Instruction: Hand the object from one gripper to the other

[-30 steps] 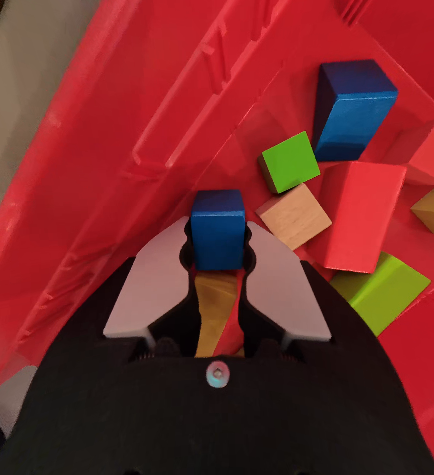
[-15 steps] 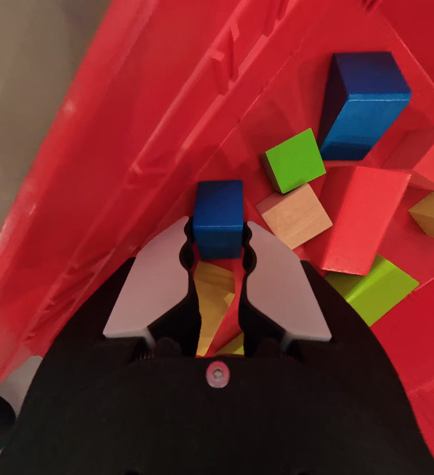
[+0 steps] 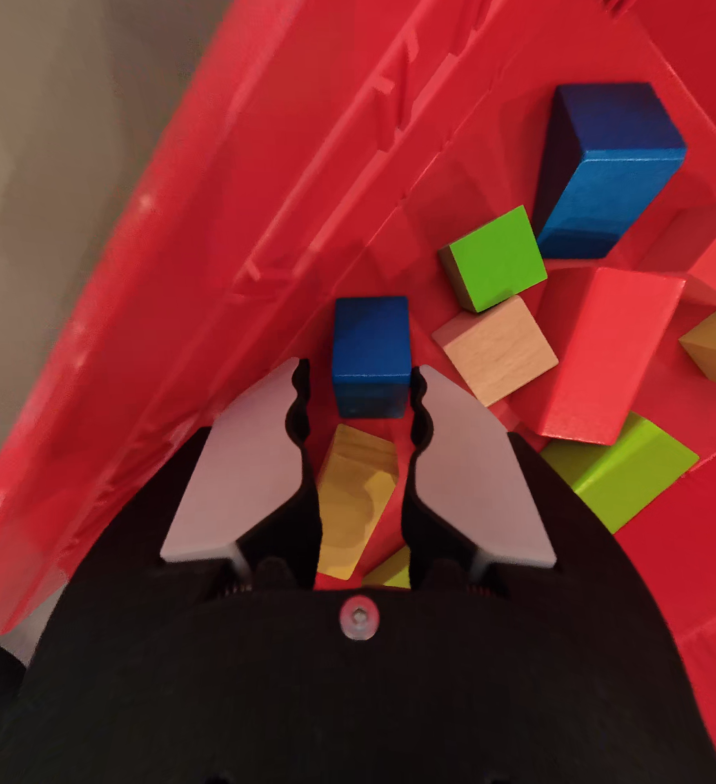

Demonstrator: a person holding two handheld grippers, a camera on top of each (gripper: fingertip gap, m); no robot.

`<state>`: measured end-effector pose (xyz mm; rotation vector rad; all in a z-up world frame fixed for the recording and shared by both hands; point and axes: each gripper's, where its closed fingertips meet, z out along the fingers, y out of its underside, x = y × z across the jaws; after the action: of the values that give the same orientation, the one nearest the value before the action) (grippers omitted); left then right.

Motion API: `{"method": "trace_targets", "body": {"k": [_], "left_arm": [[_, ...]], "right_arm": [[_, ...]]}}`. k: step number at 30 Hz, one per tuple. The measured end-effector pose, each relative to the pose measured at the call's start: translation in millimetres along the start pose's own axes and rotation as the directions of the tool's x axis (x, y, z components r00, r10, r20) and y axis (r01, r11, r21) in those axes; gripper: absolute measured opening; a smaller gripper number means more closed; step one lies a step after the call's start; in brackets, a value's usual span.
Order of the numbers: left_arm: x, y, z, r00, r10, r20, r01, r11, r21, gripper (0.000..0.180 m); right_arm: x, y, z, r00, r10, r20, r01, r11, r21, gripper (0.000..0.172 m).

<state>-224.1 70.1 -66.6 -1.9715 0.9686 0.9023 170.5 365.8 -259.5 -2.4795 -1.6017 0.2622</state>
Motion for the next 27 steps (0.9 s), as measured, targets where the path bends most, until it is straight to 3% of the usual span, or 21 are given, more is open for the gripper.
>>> {"method": "trace_targets", "body": {"k": [5, 8, 15, 18, 22, 27], "left_arm": [[-6.5, 99.7, 50.8, 0.956, -0.268, -0.122, 0.245, 0.954, -0.175, 0.053], [5.3, 134.7, 91.2, 0.928, -0.285, -0.239, 0.245, 0.952, -0.186, 0.06], [25.0, 137.6, 179.3, 0.841, -0.267, -0.471, 0.248, 0.963, -0.103, 0.084], [39.3, 143.5, 206.1, 0.79, -0.238, -0.565, 0.197, 0.971, -0.133, 0.09], [56.5, 138.3, 221.3, 0.725, -0.216, -0.654, 0.189, 0.975, -0.112, 0.085], [59.7, 132.9, 223.8, 0.712, -0.221, -0.667, 0.203, 0.974, -0.106, 0.075]], "right_arm": [[-3.7, -2.3, -19.7, 1.0, 0.016, -0.015, -0.015, 0.997, 0.074, 0.05], [-10.2, -3.4, -38.7, 0.999, 0.023, -0.03, -0.019, 0.991, 0.13, 0.05], [-33.1, 5.1, -84.5, 0.995, 0.021, -0.096, 0.001, 0.977, 0.216, 0.048], [-47.6, 8.8, -97.8, 0.994, 0.006, -0.112, 0.02, 0.973, 0.228, 0.047], [-64.5, 9.5, -108.3, 0.991, -0.028, -0.133, 0.058, 0.971, 0.232, 0.046], [-82.1, -3.4, -119.4, 0.985, -0.068, -0.161, 0.109, 0.96, 0.259, 0.043]]}}
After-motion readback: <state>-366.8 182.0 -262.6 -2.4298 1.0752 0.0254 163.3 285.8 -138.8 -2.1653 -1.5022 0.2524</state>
